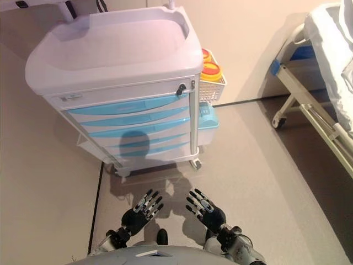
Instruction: Open the drawer and pick up the medicine
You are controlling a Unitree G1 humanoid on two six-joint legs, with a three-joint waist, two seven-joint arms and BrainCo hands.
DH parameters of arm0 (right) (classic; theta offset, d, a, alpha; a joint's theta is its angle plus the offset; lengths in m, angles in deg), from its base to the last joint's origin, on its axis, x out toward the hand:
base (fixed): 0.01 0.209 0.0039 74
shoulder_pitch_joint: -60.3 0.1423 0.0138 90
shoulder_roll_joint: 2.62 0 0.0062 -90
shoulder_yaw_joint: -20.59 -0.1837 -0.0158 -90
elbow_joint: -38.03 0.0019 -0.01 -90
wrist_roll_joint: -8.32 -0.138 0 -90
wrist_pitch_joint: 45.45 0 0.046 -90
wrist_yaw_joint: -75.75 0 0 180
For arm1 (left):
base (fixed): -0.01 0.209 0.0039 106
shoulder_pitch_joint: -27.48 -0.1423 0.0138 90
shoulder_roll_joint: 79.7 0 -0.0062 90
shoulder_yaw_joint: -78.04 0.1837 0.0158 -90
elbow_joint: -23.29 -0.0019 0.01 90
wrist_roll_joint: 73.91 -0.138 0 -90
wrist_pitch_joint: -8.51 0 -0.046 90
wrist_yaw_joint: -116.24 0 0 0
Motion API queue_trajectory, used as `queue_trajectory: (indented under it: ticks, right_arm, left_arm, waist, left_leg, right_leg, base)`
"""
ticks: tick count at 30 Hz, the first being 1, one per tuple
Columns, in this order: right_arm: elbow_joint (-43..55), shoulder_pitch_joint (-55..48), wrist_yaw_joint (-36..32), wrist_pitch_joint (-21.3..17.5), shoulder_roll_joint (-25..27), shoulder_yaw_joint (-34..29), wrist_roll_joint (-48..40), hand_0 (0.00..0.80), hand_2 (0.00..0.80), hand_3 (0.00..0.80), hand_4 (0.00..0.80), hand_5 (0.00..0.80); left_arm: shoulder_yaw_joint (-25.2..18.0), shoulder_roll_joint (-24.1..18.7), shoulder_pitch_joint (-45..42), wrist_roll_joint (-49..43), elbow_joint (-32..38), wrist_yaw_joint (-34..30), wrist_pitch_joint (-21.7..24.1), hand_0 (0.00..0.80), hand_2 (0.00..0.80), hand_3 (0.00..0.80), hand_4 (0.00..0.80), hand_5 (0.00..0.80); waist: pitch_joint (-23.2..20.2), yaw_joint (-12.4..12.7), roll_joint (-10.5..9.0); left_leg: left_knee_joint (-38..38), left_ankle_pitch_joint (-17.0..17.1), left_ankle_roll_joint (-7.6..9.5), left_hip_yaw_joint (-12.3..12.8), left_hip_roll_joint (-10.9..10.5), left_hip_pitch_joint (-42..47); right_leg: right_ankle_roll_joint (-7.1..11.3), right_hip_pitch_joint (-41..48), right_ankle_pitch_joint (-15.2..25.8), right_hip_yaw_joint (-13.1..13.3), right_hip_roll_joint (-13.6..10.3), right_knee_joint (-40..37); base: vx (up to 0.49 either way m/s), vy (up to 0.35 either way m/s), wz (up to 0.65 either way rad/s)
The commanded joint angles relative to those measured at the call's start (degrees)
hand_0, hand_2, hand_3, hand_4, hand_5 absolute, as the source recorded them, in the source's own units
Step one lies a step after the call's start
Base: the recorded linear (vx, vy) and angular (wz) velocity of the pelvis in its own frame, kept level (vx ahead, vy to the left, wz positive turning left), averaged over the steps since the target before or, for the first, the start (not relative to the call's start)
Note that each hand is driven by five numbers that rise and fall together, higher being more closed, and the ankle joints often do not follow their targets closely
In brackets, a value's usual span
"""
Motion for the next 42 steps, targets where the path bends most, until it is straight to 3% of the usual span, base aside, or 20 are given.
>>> queue_trajectory:
  ticks: [1, 9, 18, 19, 34, 42]
  right_arm:
    - [5.3, 3.7, 0.3, -3.2, 1.4, 0.9, 0.6, 0.0, 0.0, 0.0, 0.0, 0.0]
    - [8.4, 5.3, 1.3, -5.6, 3.2, 0.3, -2.5, 0.0, 0.0, 0.0, 0.0, 0.0]
    - [9.5, 4.0, 1.3, -5.5, 3.0, 0.3, -2.2, 0.0, 0.0, 0.0, 0.0, 0.0]
    - [9.6, 3.8, 1.4, -5.3, 3.0, 0.4, -2.2, 0.0, 0.0, 0.0, 0.0, 0.0]
    - [11.0, 3.5, 0.2, -1.8, 4.1, 2.2, -1.7, 0.0, 0.0, 0.0, 0.0, 0.0]
    - [9.4, 4.8, -1.3, -1.4, 4.9, 3.5, -2.2, 0.0, 0.0, 0.0, 0.0, 0.0]
  left_arm:
    - [0.1, 0.9, 4.6, 1.4, 2.4, -4.5, 0.2, 0.0, 0.0, 0.0, 0.0, 0.0]
    - [0.1, 0.3, 8.6, 5.3, 2.6, -6.6, 2.2, 0.0, 0.0, 0.0, 0.0, 0.0]
    - [-0.5, 1.7, 11.7, 9.7, 4.0, -8.0, 5.5, 0.0, 0.0, 0.0, 0.0, 0.0]
    - [-0.6, 1.8, 12.1, 10.4, 4.0, -8.0, 5.9, 0.0, 0.0, 0.0, 0.0, 0.0]
    - [-5.5, 4.1, 25.5, 29.2, 5.6, -9.8, 9.8, 0.0, 0.0, 0.0, 0.0, 0.0]
    - [-12.2, 0.5, 36.2, 39.9, 3.3, -11.1, 6.8, 0.0, 0.0, 0.0, 0.0, 0.0]
  waist:
    - [5.5, 0.6, 0.41]
    - [13.6, 0.2, 0.54]
    - [17.5, -0.9, -0.49]
    - [17.8, -1.1, -0.86]
    - [19.6, -5.1, -3.16]
    - [19.6, -6.9, -4.36]
  left_leg:
    - [3.7, -3.4, 0.3, -1.3, -1.9, -5.0]
    - [16.4, -5.7, 1.46, -1.9, -3.7, -16.1]
    - [25.8, -8.2, 2.67, -1.8, -4.6, -25.1]
    - [27.0, -9.8, 2.53, -1.8, -4.9, -25.0]
    - [33.6, -12.7, 4.39, 2.0, -4.1, -32.6]
    - [35.3, -13.9, 4.53, 3.8, -2.9, -35.2]
  right_leg:
    - [1.89, -0.5, -12.6, 0.8, -0.5, 12.7]
    - [0.36, -12.3, -16.5, 2.9, -1.6, 27.9]
    - [-0.92, -22.3, -18.3, 5.4, -1.3, 37.5]
    - [-0.53, -22.4, -19.8, 6.0, -1.4, 38.8]
    - [0.83, -32.3, -17.8, 11.0, -0.4, 42.4]
    - [1.35, -34.8, -16.8, 12.5, -0.2, 41.6]
  base:
    - [-0.066, 0.088, -0.01]
    - [-0.028, 0.062, 0.05]
    - [0.037, 0.045, -0.05]
    - [0.124, 0.052, -0.17]
    - [0.05, 0.082, -0.09]
    - [0.023, 0.045, -0.08]
